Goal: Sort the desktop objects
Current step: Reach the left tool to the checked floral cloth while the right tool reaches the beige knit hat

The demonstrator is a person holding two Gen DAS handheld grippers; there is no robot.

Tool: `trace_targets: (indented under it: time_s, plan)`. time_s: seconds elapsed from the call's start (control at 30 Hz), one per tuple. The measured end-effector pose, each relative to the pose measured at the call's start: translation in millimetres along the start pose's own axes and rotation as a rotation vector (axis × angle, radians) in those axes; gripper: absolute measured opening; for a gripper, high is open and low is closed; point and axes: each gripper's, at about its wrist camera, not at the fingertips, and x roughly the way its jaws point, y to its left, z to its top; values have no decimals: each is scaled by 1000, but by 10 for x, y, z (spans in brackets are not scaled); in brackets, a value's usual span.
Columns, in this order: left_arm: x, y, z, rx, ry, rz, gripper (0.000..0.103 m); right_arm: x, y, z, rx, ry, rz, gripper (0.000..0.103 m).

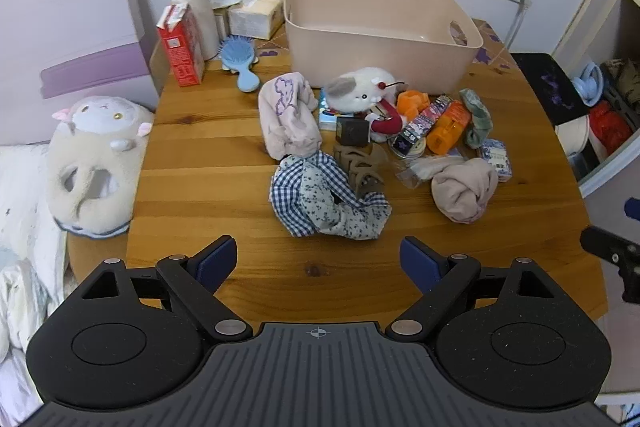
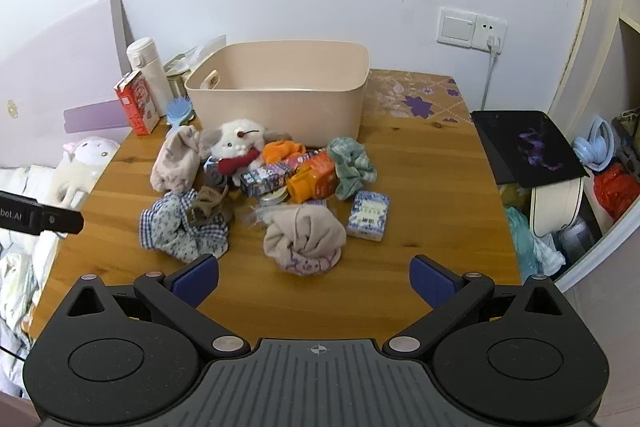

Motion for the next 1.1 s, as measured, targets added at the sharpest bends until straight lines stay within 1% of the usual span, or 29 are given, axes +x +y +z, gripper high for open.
trace_targets:
  time_s: [0.07,0.2,0.47,0.8,1.1]
  plan:
    - [67,38,37,7,4,-8,90,62,24,36,-3,-3,-9,103]
    - [186,81,122,26,-1,-2,90,214,73,73,-16,-6,-23,103]
    - [467,93,242,68,9,10,90,570,167,107,-51,41,-31,103]
    - [883,-6,349,88,61,6,90,1008,192,150,-87,81,-30,103]
    - [1378,-49,446,62,111,8,90,1470,145,183,-134,129,-33,103]
